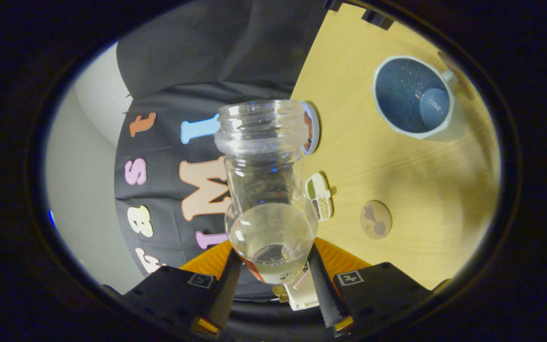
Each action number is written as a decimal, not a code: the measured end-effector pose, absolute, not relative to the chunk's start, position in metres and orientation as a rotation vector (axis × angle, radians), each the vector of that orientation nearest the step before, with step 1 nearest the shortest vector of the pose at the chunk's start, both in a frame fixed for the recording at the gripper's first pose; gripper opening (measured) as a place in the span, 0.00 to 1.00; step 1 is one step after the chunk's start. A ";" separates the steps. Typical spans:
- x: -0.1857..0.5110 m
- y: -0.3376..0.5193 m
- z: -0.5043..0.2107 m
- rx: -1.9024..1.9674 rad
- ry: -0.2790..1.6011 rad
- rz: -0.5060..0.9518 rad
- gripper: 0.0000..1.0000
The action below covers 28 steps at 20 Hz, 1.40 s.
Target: Take the bottle from table, then pour the juice into the cup, finally place the bottle on the coaster
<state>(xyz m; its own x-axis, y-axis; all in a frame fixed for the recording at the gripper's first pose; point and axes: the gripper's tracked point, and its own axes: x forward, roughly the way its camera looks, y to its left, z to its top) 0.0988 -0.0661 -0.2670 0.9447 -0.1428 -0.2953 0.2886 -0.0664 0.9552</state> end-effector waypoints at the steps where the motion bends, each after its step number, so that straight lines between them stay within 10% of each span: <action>1: 0.098 -0.069 -0.265 1.612 0.104 -0.360 0.78; 28: 0.107 -0.095 -0.244 1.780 -0.019 -0.399 0.78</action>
<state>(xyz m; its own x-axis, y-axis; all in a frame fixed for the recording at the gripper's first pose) 0.1071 -0.0954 -0.2435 0.9401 -0.2241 -0.2570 0.1991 -0.2511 0.9473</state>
